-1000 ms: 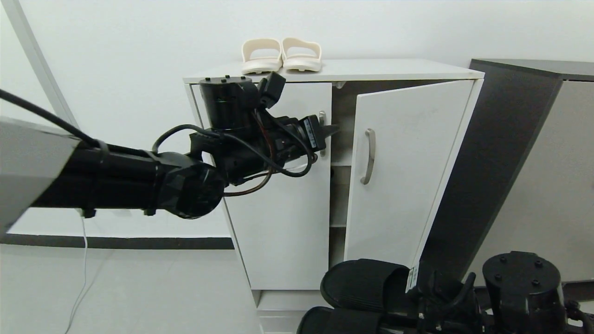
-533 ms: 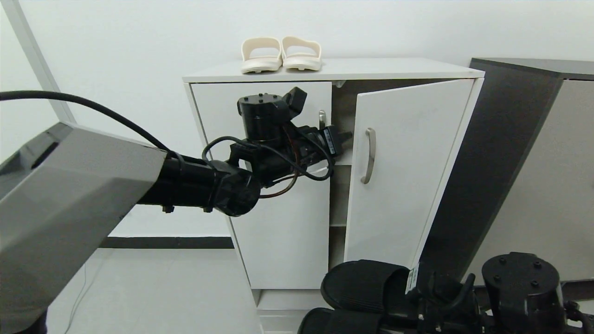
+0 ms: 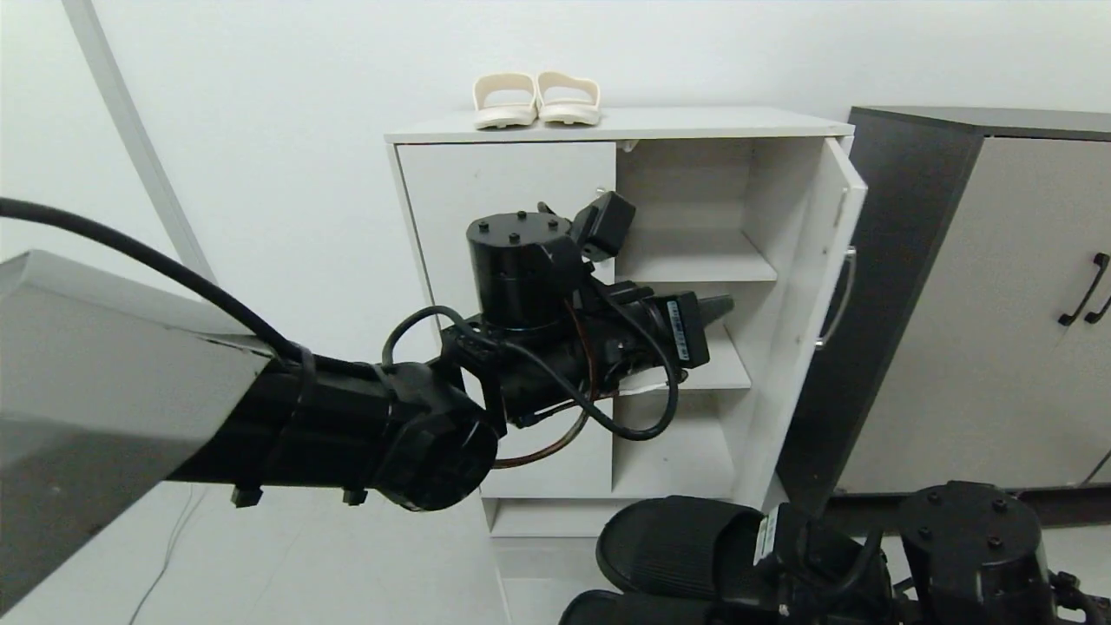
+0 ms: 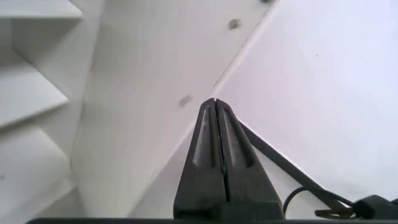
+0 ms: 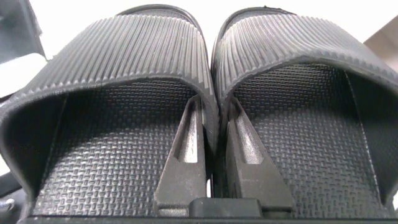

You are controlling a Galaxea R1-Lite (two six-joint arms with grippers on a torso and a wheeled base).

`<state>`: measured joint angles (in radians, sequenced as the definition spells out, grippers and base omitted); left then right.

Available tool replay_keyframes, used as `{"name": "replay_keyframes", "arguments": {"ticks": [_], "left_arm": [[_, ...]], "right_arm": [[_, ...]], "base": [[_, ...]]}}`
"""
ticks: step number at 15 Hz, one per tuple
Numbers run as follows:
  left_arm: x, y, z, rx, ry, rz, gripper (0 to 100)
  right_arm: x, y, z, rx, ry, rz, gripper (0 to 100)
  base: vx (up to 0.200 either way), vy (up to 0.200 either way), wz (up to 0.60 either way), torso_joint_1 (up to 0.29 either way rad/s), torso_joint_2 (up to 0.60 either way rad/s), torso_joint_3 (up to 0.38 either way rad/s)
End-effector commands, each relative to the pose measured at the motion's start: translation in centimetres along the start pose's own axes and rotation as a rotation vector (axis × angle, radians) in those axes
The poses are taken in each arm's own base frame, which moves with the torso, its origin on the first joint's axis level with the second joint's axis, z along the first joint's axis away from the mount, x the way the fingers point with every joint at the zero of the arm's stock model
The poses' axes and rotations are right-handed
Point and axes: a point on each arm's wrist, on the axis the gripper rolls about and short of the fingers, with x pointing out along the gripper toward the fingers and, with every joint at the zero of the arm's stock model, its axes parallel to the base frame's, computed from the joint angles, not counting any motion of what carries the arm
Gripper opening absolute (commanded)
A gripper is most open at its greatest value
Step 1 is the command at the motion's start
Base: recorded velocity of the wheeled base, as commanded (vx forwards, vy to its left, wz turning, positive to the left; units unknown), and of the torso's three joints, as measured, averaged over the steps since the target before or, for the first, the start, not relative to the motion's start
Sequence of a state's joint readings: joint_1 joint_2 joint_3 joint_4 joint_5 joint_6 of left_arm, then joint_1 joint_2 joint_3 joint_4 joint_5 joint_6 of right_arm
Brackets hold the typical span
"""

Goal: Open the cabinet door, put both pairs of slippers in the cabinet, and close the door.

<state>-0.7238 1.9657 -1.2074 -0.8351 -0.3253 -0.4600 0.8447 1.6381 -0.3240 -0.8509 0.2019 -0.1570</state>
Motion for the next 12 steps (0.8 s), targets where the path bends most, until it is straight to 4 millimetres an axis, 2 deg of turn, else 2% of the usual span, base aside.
{"name": "replay_keyframes", "arguments": {"ticks": [1, 3, 5, 8, 9, 10, 11, 12], "left_arm": [[-1.9, 0.4, 1.7, 0.019, -0.037, 0.031, 0], [-6.1, -0.7, 2.6, 0.064, -0.043, 0.063, 0], [-12.4, -1.9, 2.8, 0.153, -0.045, 0.130, 0], [-22.1, -4.7, 0.4, 0.206, -0.035, 0.351, 0], [-23.8, -5.3, -0.1, 0.205, -0.041, 0.390, 0], [-28.1, -7.0, -1.1, 0.235, -0.067, 0.478, 0], [-30.7, -7.9, -1.9, 0.277, -0.061, 0.567, 0], [-32.2, -8.2, -2.6, 0.301, -0.048, 0.643, 0]], "right_arm": [[0.1, -0.2, 0.0, 0.005, 0.001, -0.009, 0], [0.6, -1.4, -0.1, 0.031, 0.009, -0.052, 0], [0.8, -2.1, -0.2, 0.045, 0.015, -0.073, 0], [0.9, -2.6, 0.3, 0.049, -0.005, -0.091, 0], [1.0, -2.7, 0.3, 0.057, -0.007, -0.094, 0], [1.2, -2.8, 0.5, 0.059, -0.017, -0.097, 0], [1.2, -2.9, 0.6, 0.055, -0.027, -0.099, 0], [1.2, -2.9, 0.7, 0.053, -0.036, -0.102, 0]], "base": [[0.000, 0.000, 0.00, 0.000, 0.00, 0.000], [0.000, 0.000, 0.00, 0.000, 0.00, 0.000], [0.000, 0.000, 0.00, 0.000, 0.00, 0.000], [0.000, 0.000, 0.00, 0.000, 0.00, 0.000], [0.000, 0.000, 0.00, 0.000, 0.00, 0.000], [0.000, 0.000, 0.00, 0.000, 0.00, 0.000], [0.000, 0.000, 0.00, 0.000, 0.00, 0.000], [0.000, 0.000, 0.00, 0.000, 0.00, 0.000]]}}
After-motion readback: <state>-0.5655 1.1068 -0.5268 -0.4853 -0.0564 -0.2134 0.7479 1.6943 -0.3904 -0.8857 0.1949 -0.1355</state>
